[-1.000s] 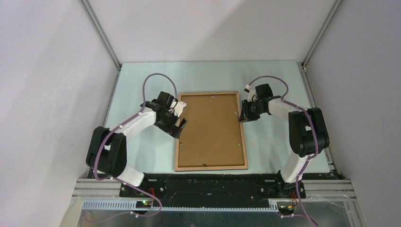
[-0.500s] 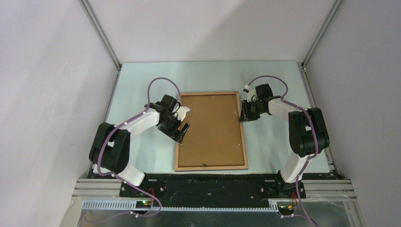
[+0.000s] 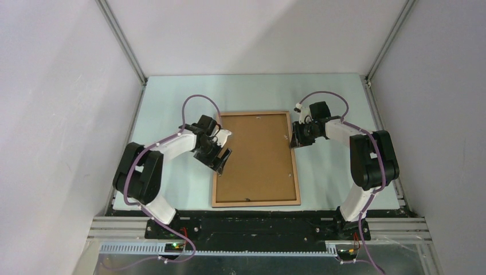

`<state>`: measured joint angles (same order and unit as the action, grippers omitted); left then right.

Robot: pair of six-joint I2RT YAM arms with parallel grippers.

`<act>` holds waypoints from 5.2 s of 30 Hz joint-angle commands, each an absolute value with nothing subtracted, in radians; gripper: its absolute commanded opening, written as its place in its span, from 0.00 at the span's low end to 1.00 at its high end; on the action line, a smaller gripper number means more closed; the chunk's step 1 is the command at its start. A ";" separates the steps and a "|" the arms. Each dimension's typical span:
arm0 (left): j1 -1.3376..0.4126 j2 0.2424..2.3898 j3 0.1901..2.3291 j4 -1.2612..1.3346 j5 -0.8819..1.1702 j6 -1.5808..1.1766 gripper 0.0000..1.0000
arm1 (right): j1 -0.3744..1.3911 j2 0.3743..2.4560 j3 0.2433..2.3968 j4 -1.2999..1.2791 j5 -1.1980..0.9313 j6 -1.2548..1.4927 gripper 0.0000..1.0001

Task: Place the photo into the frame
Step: Install the photo frame at the center of the board.

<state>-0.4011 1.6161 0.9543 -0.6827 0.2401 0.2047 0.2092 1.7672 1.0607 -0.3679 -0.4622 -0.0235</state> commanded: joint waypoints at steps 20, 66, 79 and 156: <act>-0.408 1.652 0.973 -0.647 0.210 0.206 0.79 | 0.196 1.736 1.079 -0.341 -0.512 -0.039 0.33; -0.468 1.534 0.921 -0.717 0.137 0.299 0.77 | 0.187 1.749 1.081 -0.333 -0.531 -0.028 0.33; -0.471 1.526 0.960 -0.721 0.161 0.304 0.79 | 0.184 1.751 1.081 -0.332 -0.533 -0.026 0.33; -0.497 1.504 0.855 -0.670 0.080 0.390 0.84 | 0.163 1.757 1.081 -0.335 -0.548 -0.018 0.33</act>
<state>-0.4908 1.5394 0.8764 -0.5995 0.0891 0.3447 0.1677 1.7672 1.0607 -0.3599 -0.5392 -0.0193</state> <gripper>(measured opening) 0.833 0.328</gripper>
